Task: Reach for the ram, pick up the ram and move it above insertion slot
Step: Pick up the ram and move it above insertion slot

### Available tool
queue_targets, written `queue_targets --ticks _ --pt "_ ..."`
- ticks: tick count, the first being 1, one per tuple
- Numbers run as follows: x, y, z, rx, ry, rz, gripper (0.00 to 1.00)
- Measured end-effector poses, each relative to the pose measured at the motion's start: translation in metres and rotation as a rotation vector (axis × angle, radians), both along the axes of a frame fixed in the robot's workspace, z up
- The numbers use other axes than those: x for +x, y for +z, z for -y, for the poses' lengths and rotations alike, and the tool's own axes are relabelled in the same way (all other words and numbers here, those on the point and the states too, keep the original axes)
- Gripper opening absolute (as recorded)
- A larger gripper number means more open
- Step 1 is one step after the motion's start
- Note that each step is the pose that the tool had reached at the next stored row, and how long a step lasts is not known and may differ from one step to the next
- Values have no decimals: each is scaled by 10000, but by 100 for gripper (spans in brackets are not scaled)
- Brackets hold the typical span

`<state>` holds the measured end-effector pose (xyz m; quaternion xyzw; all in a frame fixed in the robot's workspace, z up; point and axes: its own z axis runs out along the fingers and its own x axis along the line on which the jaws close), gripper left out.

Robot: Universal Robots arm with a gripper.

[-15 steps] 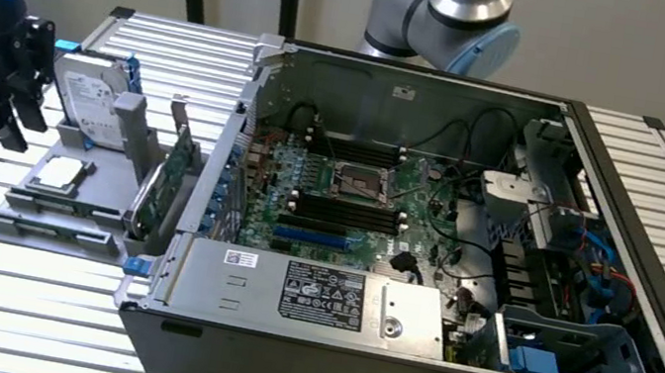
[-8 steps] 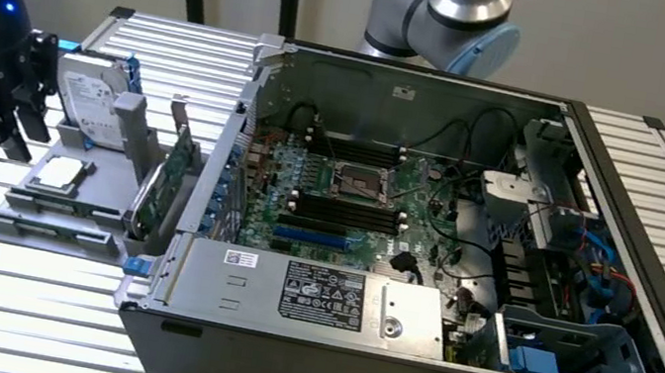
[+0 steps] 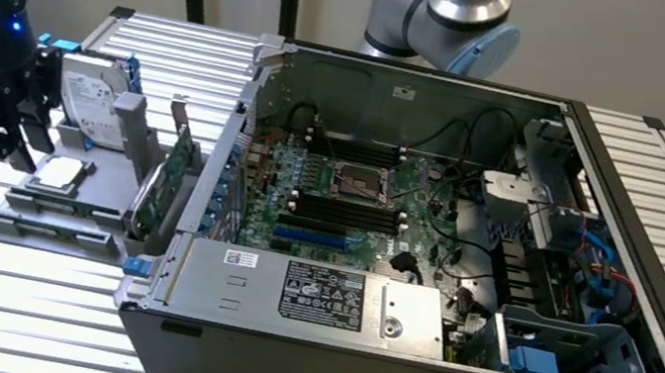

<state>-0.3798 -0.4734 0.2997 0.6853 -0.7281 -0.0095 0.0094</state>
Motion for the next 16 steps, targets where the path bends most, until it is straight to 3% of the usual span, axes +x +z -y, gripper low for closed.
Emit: queue_targets --ticks 16 --pt "0 -293 21 1 1 1 36"
